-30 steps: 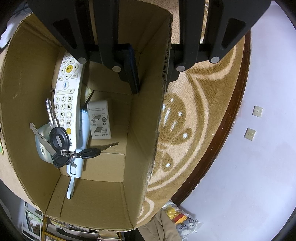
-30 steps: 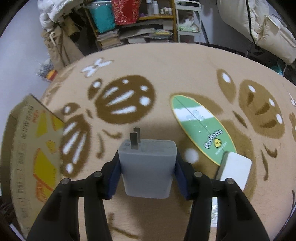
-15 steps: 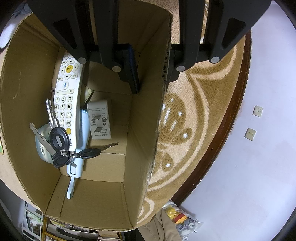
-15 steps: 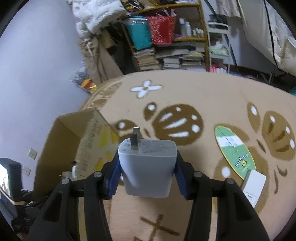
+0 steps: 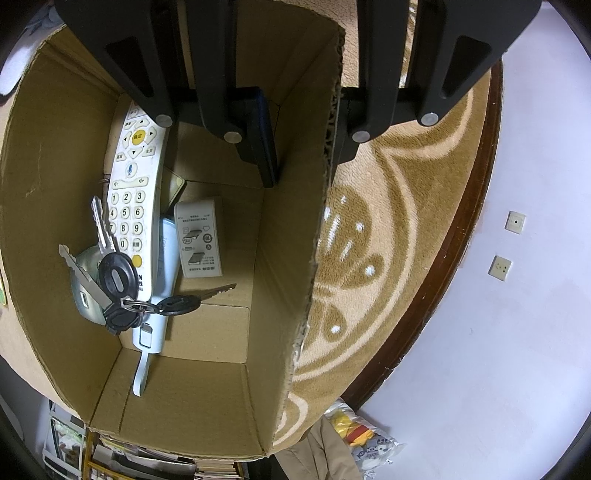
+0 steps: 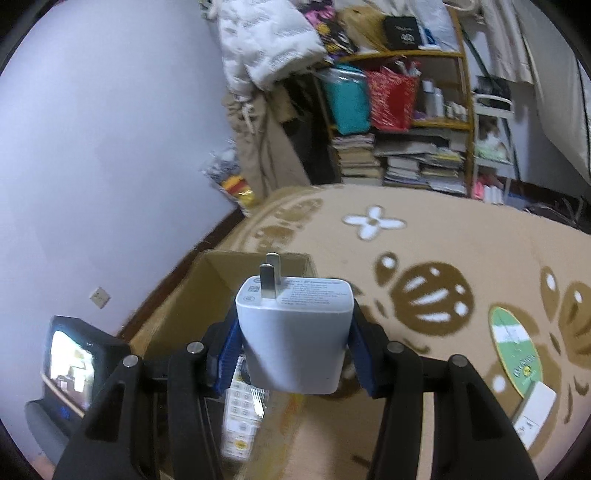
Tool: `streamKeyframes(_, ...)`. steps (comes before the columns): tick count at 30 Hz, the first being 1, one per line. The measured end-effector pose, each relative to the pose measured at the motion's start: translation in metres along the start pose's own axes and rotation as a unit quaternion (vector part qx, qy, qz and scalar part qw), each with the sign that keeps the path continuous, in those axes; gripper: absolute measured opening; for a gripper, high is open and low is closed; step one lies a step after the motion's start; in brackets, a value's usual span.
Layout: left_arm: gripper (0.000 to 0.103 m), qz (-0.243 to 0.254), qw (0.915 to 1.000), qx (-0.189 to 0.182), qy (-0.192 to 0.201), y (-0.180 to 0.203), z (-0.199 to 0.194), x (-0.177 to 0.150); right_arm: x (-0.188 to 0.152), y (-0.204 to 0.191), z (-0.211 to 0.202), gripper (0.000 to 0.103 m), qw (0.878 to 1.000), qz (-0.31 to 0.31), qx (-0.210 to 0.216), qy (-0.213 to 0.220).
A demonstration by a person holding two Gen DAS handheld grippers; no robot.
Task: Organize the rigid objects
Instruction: 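Lift the white charger and carry it over the box, right gripper, then release the white charger into the box with the right gripper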
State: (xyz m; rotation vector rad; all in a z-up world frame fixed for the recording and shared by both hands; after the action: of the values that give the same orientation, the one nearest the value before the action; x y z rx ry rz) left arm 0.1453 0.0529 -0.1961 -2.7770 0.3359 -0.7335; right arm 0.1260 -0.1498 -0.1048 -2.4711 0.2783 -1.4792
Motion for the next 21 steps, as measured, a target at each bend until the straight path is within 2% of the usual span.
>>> streamKeyframes(3, 0.022, -0.001, 1.0000, -0.001, 0.000, 0.000, 0.001, 0.000, -0.002, -0.016, 0.002, 0.056, 1.000, -0.008, 0.021, 0.000)
streamKeyframes(8, 0.022, -0.004, 1.0000, -0.001, 0.000, -0.001, 0.001, 0.000, -0.019, -0.028, 0.009, 0.056, 0.999, -0.042, 0.023, -0.017)
streamKeyframes(11, 0.022, -0.006, 1.0000, -0.002, -0.001, -0.001, 0.002, 0.000, -0.022, -0.032, 0.007, 0.056, 0.998, -0.051, 0.025, -0.013)
streamKeyframes(21, 0.022, -0.004, 1.0000, -0.002, -0.001, 0.000, 0.003, -0.001, -0.028, -0.044, 0.009, 0.056, 0.998, -0.045, 0.049, -0.014)
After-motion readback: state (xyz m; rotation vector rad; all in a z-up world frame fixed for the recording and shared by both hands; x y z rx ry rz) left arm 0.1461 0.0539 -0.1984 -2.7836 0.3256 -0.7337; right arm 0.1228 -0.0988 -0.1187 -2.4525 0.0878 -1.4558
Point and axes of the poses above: each gripper's, at about its wrist camera, not at the fingertips, and z roughly the way its jaws point, y to its right, x to its top, the point moved 7 cm from there along z, roughly the way its jaws point, and after that the axes turned 12 degrees about y, right-handed, at the moved point
